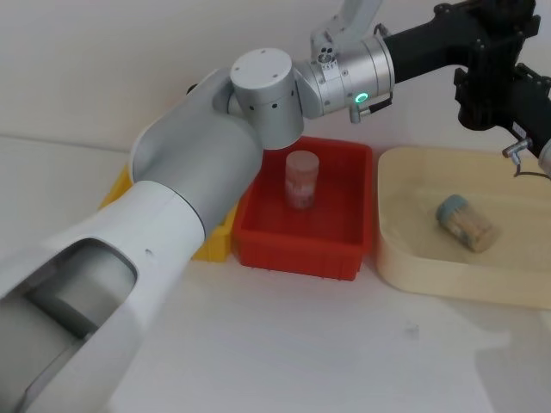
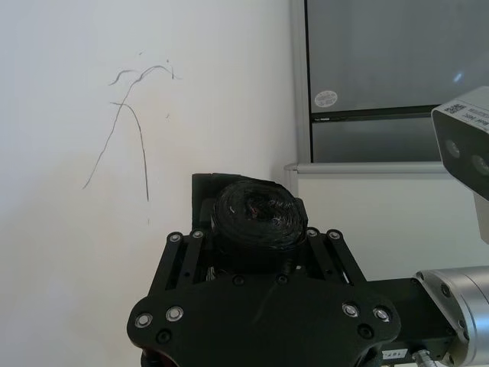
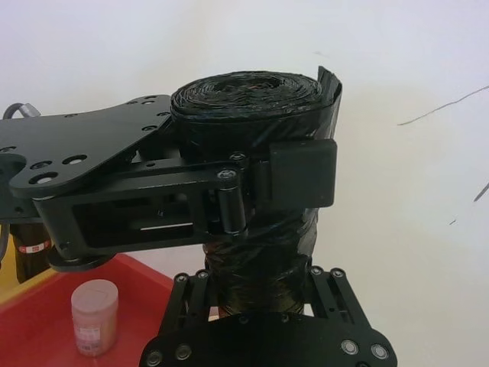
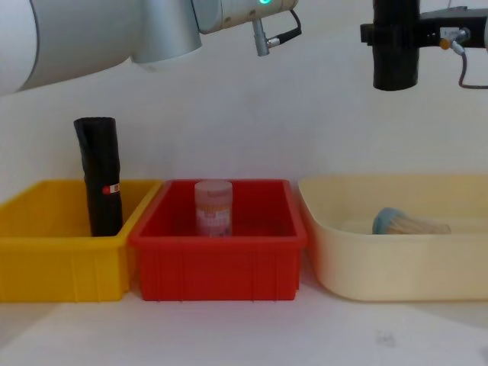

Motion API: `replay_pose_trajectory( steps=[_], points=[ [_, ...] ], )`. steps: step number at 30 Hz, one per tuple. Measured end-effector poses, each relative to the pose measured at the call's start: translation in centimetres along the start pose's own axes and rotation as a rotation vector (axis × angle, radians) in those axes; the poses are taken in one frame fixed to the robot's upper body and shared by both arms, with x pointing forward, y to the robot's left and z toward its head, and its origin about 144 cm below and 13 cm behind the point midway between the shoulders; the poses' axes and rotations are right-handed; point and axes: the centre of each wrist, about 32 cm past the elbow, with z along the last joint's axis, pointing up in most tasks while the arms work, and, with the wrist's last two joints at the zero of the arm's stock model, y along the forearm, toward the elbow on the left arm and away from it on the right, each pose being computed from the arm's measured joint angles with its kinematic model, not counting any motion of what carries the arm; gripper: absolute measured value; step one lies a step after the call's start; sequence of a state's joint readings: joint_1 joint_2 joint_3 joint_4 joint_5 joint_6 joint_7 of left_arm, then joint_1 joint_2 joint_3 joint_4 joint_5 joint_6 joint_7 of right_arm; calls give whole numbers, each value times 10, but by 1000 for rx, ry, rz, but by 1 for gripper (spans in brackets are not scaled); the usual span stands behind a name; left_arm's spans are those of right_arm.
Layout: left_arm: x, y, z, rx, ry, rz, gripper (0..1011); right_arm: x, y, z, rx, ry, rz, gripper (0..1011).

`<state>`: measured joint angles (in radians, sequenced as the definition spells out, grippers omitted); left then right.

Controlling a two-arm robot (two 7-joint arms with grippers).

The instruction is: Pick up the garbage bag with the one hand and transfer it to the other hand.

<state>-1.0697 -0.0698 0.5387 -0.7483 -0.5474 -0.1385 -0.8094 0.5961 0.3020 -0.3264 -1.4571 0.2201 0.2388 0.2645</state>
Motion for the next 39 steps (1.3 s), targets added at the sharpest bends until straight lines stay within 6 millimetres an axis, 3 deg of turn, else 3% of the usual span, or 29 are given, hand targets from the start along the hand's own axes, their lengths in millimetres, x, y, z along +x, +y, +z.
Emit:
replay_pose_trajectory(
  steps=[14, 29, 39],
  points=[
    [0, 0, 0, 0, 0, 0, 524, -1, 0, 0, -2, -2, 1, 539],
    [0, 0, 0, 0, 0, 0, 964, 1, -1, 0, -3, -5, -3, 539],
    [0, 0, 0, 0, 0, 0, 1001, 13, -11, 3, -7, -18, -54, 539]
  ],
)
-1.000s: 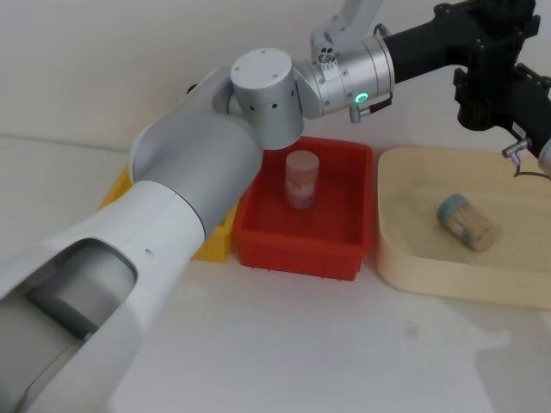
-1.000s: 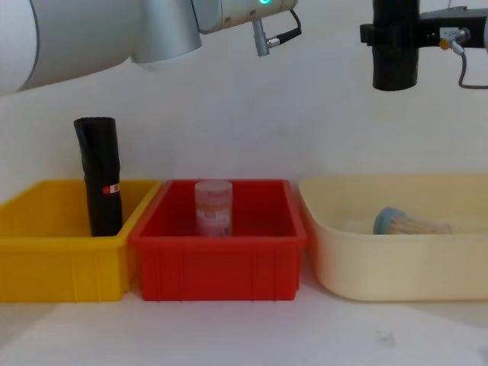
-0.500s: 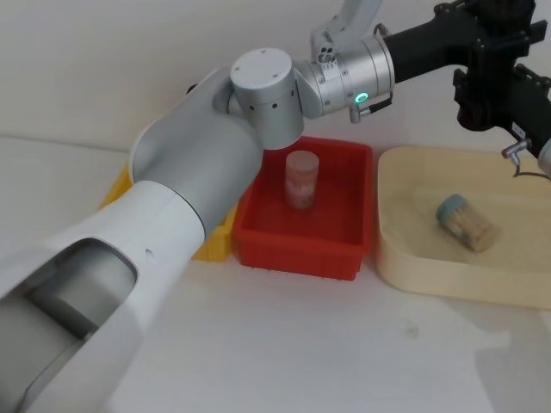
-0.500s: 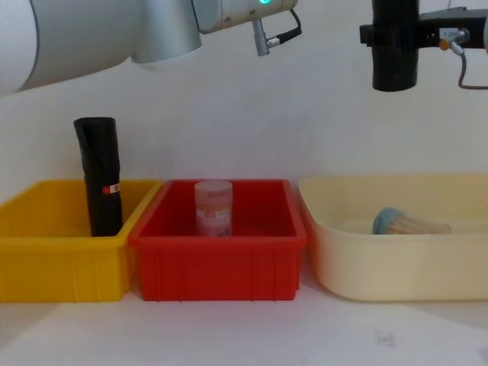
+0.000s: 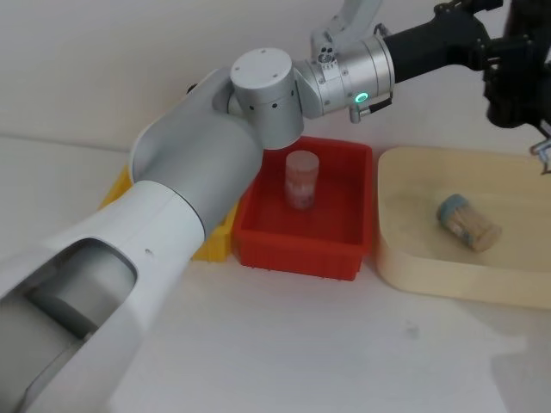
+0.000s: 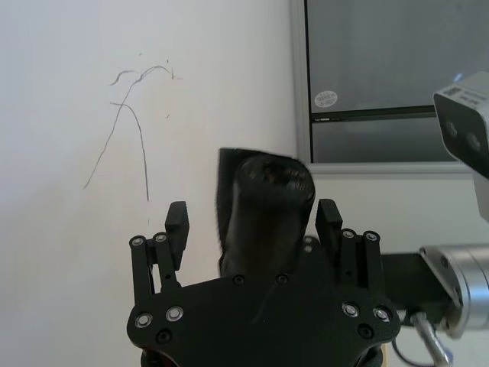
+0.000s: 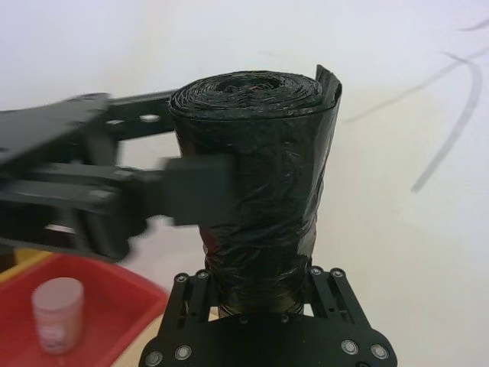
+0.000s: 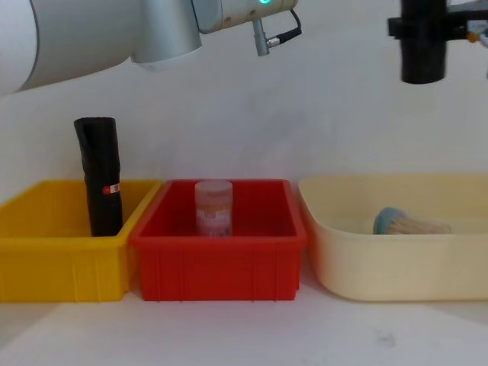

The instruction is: Pick up the garbage bag with the one hand and transfer it to the other hand.

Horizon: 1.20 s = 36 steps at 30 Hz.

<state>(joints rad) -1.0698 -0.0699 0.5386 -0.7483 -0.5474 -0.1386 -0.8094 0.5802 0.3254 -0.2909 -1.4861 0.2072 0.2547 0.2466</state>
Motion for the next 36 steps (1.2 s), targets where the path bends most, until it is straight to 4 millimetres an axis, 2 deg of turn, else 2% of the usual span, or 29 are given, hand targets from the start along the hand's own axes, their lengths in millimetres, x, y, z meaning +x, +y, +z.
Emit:
replay_pose_trajectory(
  steps=[14, 26, 27, 30, 36],
  points=[
    [0, 0, 0, 0, 0, 0, 1001, 25, -27, 0, -52, 8, -99, 562],
    [0, 0, 0, 0, 0, 0, 1002, 33, -37, -1, -78, 17, -124, 914],
    [0, 0, 0, 0, 0, 0, 1001, 34, -37, -1, -79, 18, -125, 914],
    [0, 0, 0, 0, 0, 0, 1001, 35, -39, 0, -82, 19, -128, 999],
    [0, 0, 0, 0, 0, 0, 1001, 36, -40, 0, -86, 20, -132, 1001]
  ],
)
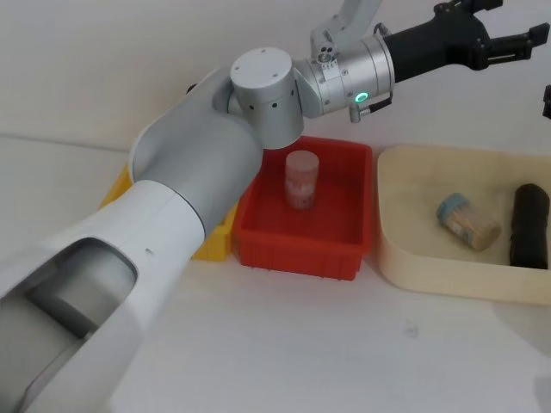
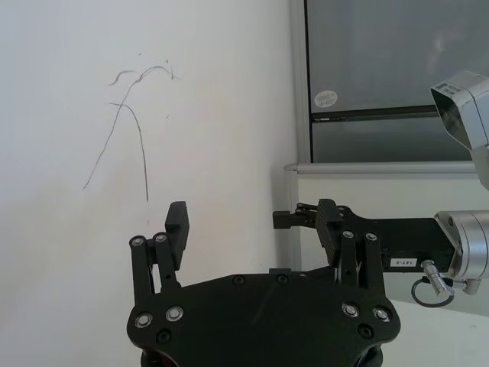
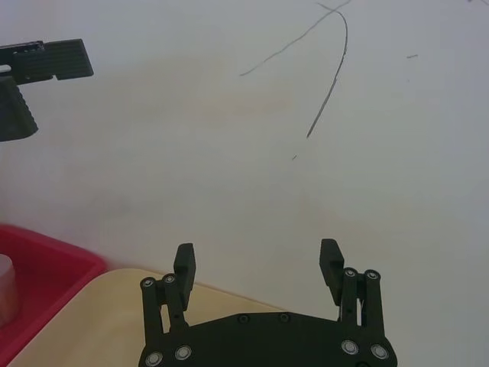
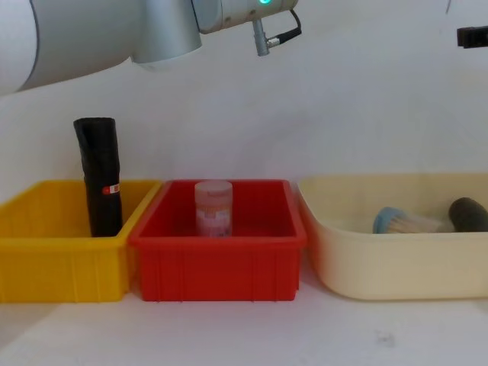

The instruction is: Pick up the garbage bag with the one hand and transfer it to the other hand.

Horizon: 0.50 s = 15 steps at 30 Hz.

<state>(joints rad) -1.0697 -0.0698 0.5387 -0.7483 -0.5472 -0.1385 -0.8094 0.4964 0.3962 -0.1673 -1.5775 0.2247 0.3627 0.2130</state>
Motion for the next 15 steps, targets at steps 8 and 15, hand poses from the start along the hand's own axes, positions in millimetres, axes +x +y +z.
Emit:
replay_pose_trajectory(
  steps=[8, 15],
  points=[
    [0, 0, 0, 0, 0, 0, 1002, 1, -1, 0, -4, 1, -3, 1001],
    [0, 0, 0, 0, 0, 0, 1001, 2, -2, 0, -5, 2, -4, 1001]
  ],
)
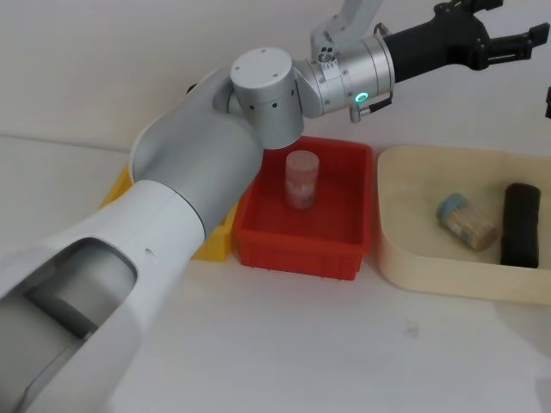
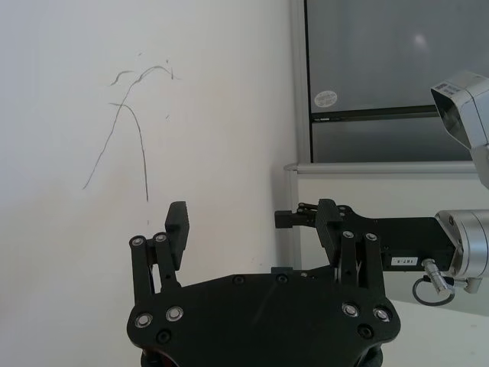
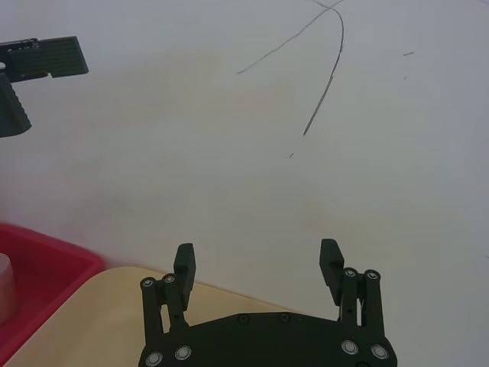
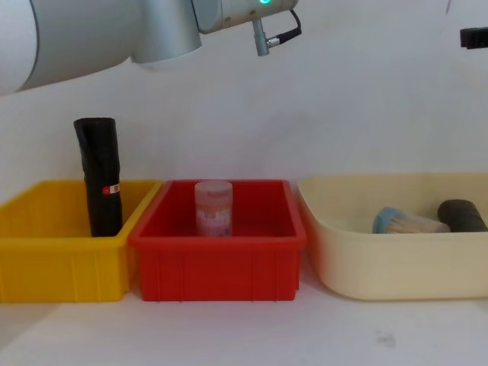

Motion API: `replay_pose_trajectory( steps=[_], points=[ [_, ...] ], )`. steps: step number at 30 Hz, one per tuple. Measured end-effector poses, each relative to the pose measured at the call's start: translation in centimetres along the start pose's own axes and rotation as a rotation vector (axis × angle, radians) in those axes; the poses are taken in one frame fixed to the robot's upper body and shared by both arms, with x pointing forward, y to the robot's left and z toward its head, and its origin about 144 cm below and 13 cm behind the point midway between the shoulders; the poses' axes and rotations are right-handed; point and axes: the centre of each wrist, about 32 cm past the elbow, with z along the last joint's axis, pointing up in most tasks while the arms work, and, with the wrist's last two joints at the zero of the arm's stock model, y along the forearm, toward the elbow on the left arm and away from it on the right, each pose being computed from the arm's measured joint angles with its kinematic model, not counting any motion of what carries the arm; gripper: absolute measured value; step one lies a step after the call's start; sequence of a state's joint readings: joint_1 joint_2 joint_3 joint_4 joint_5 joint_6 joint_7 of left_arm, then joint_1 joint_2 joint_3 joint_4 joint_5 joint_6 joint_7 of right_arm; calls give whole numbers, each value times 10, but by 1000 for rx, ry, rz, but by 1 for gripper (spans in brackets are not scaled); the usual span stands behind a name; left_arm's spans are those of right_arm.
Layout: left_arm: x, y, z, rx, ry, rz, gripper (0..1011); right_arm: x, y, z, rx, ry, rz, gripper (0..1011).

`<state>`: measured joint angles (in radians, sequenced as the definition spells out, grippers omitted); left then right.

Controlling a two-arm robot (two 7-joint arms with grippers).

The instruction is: Pick up the garbage bag with the one hand and transfer it to the other hand.

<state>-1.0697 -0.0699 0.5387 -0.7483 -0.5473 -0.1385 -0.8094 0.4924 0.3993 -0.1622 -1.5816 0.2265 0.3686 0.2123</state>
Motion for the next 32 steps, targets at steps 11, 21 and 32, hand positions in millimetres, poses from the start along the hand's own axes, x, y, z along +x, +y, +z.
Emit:
replay_pose_trajectory(
  steps=[11, 21, 32],
  points=[
    [0, 0, 0, 0, 0, 0, 1002, 0, 0, 0, -1, 0, -1, 1001],
    [0, 0, 0, 0, 0, 0, 1002, 1, -1, 0, -2, 0, -2, 1001],
    [0, 0, 0, 0, 0, 0, 1001, 1, -1, 0, -2, 0, -2, 1001]
  ],
)
